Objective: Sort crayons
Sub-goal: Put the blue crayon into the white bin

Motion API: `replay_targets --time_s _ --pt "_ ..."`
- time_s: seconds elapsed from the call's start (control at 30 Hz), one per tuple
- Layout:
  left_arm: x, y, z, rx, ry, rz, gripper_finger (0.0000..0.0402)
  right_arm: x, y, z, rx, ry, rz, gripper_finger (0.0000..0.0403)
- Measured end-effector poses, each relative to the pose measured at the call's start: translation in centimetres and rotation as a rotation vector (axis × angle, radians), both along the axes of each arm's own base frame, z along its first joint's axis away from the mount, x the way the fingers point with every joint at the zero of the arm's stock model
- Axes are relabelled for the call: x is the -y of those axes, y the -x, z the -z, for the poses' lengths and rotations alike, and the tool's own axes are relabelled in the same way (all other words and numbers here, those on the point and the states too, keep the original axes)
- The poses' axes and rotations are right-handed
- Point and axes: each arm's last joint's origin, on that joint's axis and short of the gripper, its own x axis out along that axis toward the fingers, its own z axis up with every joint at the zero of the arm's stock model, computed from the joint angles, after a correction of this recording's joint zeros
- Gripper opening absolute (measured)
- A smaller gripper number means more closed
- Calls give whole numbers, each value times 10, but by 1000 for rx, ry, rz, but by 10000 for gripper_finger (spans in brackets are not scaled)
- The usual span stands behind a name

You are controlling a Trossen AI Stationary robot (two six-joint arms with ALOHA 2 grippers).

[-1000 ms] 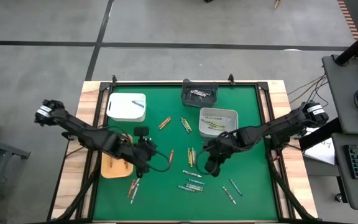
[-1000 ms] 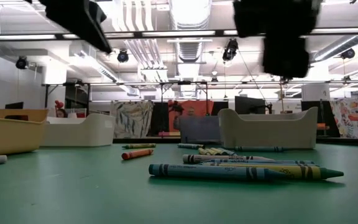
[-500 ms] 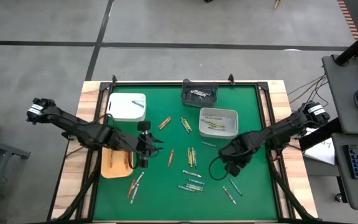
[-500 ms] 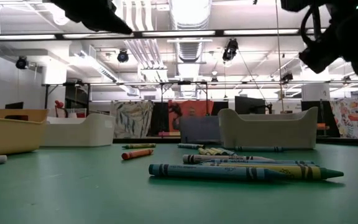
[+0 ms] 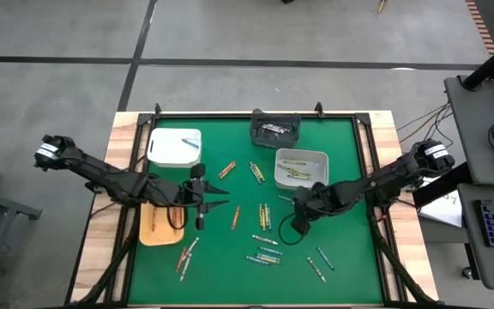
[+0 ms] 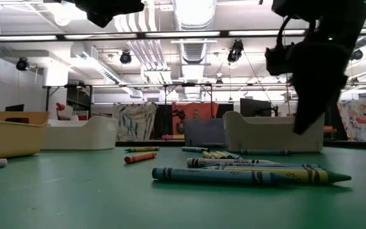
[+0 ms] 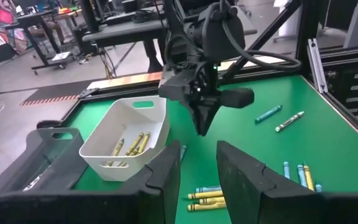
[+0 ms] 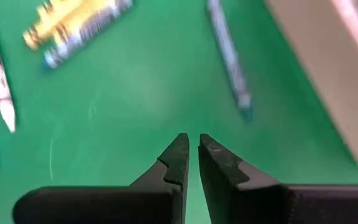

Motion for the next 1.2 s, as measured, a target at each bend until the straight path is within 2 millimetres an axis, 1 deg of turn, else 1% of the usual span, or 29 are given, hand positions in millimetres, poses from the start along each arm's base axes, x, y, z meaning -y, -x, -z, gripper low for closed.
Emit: replay_targets --time_s 0.07,0.2,0.37,0.57,0.7,0.97,1.2 --pt "0 -2 -1 5 -1 -10 87 3 -4 -1 49 47 8 27" --pt "1 -5 -2 7 -9 -45 87 7 -6 -1 60 111 -36 27" --pt "1 -8 -4 11 -10 -53 87 7 -6 -1 48 150 -121 27" --pt "0 -7 -9 26 -8 -76 87 7 -7 -2 55 163 -140 33" --pt "0 -7 -9 10 -15 -80 87 7 -7 1 48 169 -151 56" --pt "-1 -7 -9 8 -36 -100 87 6 -9 18 -31 238 -274 120" --pt "-1 -7 -9 5 -39 -100 87 10 -15 33 -69 277 -246 147"
